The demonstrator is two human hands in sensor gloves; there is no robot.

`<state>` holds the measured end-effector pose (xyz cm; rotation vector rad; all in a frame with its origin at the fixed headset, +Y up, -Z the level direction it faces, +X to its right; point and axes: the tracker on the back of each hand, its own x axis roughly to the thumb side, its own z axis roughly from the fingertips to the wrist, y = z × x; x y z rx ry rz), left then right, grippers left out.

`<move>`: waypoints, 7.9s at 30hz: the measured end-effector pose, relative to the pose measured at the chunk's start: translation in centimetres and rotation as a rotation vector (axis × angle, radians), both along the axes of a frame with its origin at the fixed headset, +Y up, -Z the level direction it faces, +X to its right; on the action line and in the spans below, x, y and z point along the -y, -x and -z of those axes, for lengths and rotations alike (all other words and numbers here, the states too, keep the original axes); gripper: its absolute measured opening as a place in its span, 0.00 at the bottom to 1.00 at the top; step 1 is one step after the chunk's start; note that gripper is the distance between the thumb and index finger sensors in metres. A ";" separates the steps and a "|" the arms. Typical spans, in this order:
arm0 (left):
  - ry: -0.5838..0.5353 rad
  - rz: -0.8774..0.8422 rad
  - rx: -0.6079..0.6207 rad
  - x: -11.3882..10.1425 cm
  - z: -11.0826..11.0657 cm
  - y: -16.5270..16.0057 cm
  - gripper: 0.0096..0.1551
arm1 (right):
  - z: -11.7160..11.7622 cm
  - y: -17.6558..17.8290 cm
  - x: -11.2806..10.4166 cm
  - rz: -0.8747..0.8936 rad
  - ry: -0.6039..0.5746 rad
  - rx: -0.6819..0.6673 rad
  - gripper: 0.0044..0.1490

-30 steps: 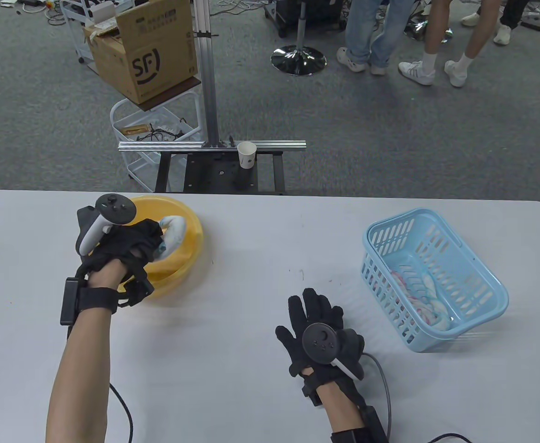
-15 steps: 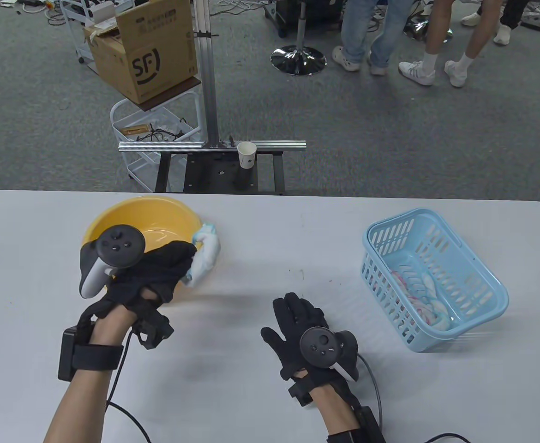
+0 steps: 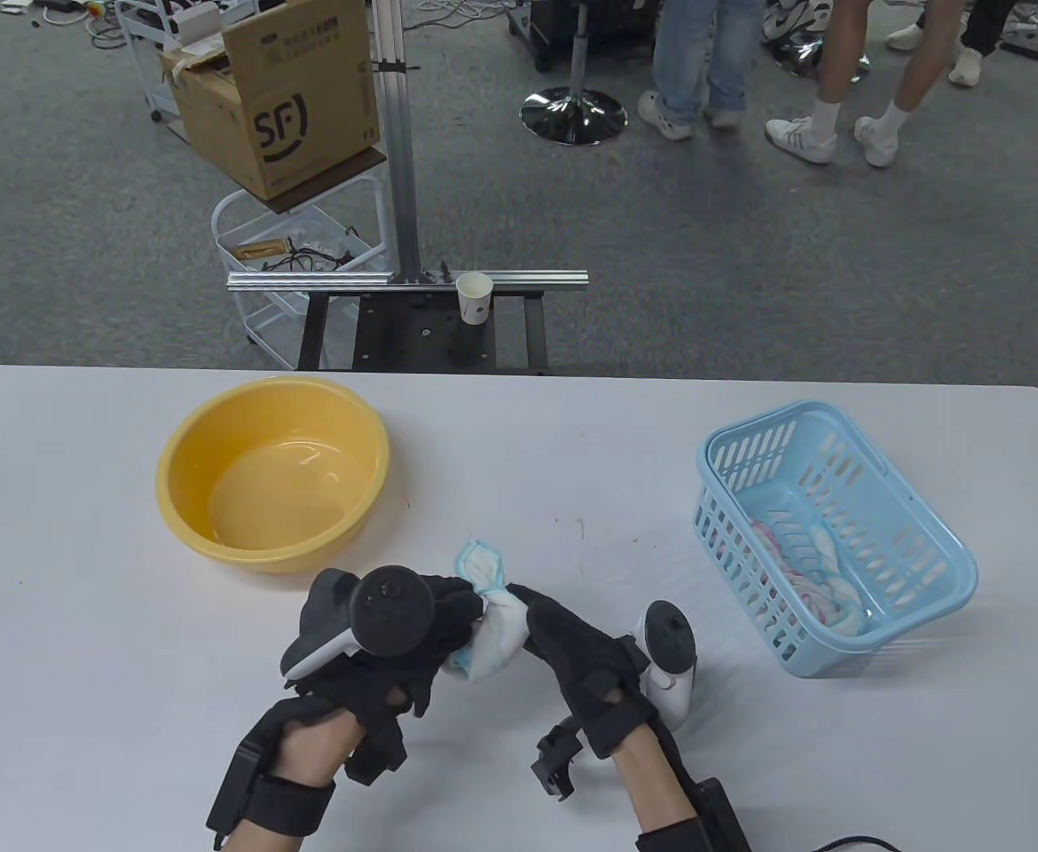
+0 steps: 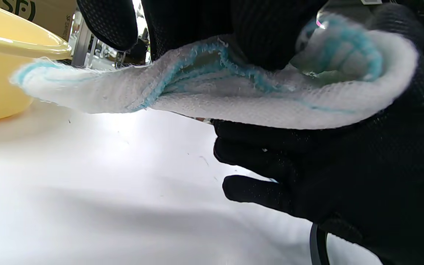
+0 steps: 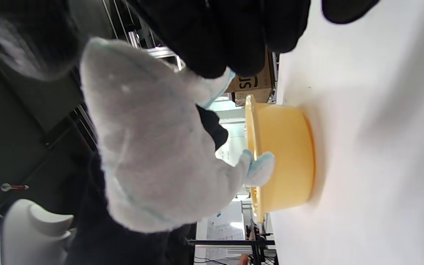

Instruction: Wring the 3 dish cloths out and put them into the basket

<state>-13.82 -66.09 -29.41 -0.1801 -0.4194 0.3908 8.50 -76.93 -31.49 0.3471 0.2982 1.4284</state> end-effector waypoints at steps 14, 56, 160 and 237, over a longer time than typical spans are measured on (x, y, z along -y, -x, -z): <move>0.180 -0.413 -0.076 4.8 0.6 2.2 0.25 | 0.2 -1.3 -1.4 0.188 -0.015 0.209 0.25; 0.627 -0.952 0.104 10.2 0.2 0.8 0.28 | -0.1 0.3 1.0 0.046 0.172 -0.197 0.55; 0.169 -0.705 -0.281 8.1 -0.1 4.8 0.37 | -2.8 2.8 -4.6 -1.007 -0.862 0.275 0.50; -0.281 0.067 -0.035 4.9 -2.5 -0.2 0.38 | -1.6 1.2 -5.4 -0.986 -0.613 0.220 0.33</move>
